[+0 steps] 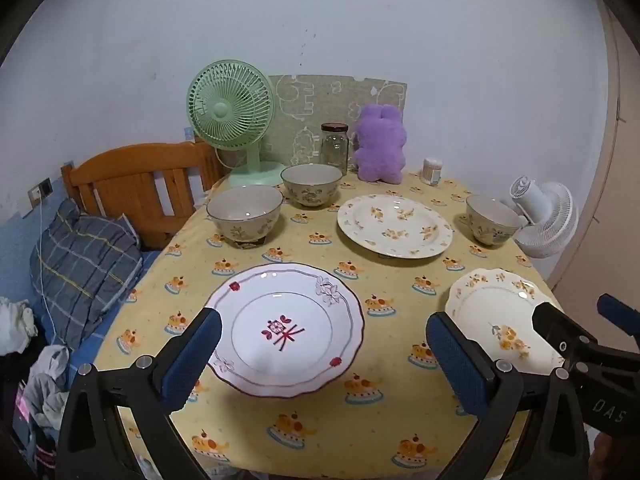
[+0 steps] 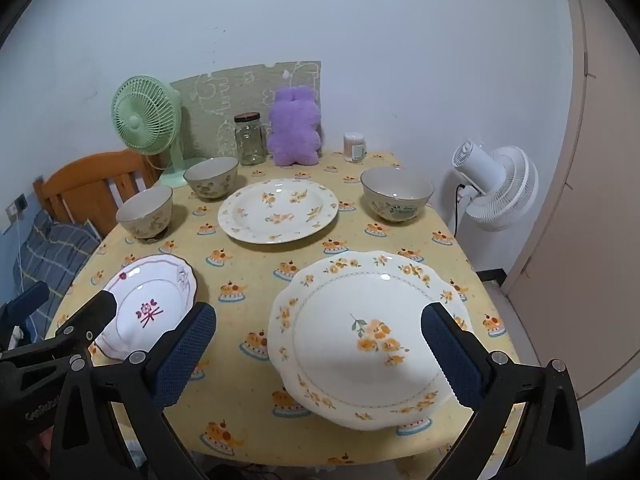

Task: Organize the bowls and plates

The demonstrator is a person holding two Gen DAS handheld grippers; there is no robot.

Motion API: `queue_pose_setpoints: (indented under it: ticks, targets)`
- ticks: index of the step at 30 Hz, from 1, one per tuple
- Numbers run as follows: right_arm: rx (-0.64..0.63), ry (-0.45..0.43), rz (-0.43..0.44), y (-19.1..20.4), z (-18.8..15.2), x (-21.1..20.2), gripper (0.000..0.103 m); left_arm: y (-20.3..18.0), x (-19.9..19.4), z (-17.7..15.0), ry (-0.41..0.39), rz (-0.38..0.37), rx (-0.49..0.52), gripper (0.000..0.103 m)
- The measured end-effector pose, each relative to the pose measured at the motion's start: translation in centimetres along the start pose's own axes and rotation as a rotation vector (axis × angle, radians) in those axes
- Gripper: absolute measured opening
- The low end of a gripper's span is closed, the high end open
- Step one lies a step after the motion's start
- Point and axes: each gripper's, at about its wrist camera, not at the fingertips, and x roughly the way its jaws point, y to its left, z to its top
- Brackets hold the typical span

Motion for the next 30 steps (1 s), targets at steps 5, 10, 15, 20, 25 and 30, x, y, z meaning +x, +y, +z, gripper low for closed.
queue_pose_setpoints:
  ticks: [5,10,15,20,25,30]
  targets:
    - [0.028,0.004,-0.004,-0.1,-0.1,-0.4,0.103,-0.7,-0.3,-0.4,0.015,0.012,-0.016,0.103]
    - [-0.005,0.009,0.01,0.4,-0.8,-0.8,0.103,-0.5,-1.1,-0.8,0.003,0.008,-0.026,0.103]
    - [-0.004,0.013,0.008,-0.2,-0.6,-1.2,0.103,-0.3,-1.3,-0.5,0.008,0.004,-0.023,0.103]
    - [0.004,0.012,0.006,-0.5,-0.6,-1.3,0.103,-0.6,-1.4,-0.5,0.006,0.002,-0.018,0.103]
    - [0.01,0.012,0.003,-0.8,-0.5,-1.4,0.103,-0.9,-1.5,-0.4,0.001,-0.001,-0.012,0.103]
    - [0.01,0.01,0.003,-0.9,-0.5,-1.4,0.103,-1.0,-1.4,-0.5,0.0,0.0,-0.013,0.103]
